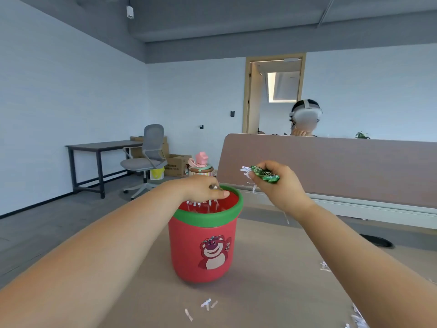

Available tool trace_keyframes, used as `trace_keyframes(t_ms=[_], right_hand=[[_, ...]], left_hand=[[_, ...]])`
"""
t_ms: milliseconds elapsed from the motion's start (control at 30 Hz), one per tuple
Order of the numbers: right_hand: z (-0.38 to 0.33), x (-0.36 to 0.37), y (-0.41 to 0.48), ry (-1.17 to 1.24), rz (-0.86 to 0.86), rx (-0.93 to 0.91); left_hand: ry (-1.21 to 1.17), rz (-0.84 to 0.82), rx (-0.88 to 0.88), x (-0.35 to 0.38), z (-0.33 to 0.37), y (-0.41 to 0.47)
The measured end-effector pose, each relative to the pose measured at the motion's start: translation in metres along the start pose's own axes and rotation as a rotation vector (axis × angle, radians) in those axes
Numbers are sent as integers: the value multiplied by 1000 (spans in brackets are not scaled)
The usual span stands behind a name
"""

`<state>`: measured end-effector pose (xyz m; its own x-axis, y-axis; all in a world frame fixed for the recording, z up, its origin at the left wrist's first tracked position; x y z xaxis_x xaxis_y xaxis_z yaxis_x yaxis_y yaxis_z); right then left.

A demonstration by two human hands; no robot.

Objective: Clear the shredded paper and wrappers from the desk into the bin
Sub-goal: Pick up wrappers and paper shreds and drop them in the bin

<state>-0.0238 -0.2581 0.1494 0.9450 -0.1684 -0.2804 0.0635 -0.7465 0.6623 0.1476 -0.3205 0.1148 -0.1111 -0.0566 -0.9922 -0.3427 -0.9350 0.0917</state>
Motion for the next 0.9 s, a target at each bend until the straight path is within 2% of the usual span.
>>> trace_keyframes(t_ms=[67, 167, 300, 367, 500, 667, 767, 900], right_hand=[[0, 4, 3, 5, 0, 0], [0, 12, 5, 11, -7, -5], [-1, 21, 5, 5, -23, -13], [-1, 23, 3, 6, -28, -13], [1, 24, -1, -17, -39, -23], [1, 23, -4, -28, -44, -24], [0, 24, -5, -24, -49, -30], [0, 26, -5, -19, -51, -41]], left_hand=[[1, -95, 14, 6, -1, -5], [-38, -97, 80, 8, 1, -9], [12, 132, 165, -6, 1, -14], [0, 255, 151, -13, -3, -17], [-18, 358, 132, -20, -3, -21], [22, 312, 77, -15, -4, -25], [-81, 199, 124, -9, -7, -23], [-148, 205, 156, -9, -4, -26]])
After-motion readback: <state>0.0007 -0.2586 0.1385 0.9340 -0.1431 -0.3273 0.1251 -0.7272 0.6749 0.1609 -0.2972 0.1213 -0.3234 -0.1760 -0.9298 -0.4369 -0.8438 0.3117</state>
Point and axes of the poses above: each hand's wrist, its own y-axis towards the middle knuckle, its own x-axis out of the palm, z = x × y, the point moved 7 cm from there along y, towards the middle knuckle, and after that the axes turned 10 degrees about y, right-handed, at the moved point
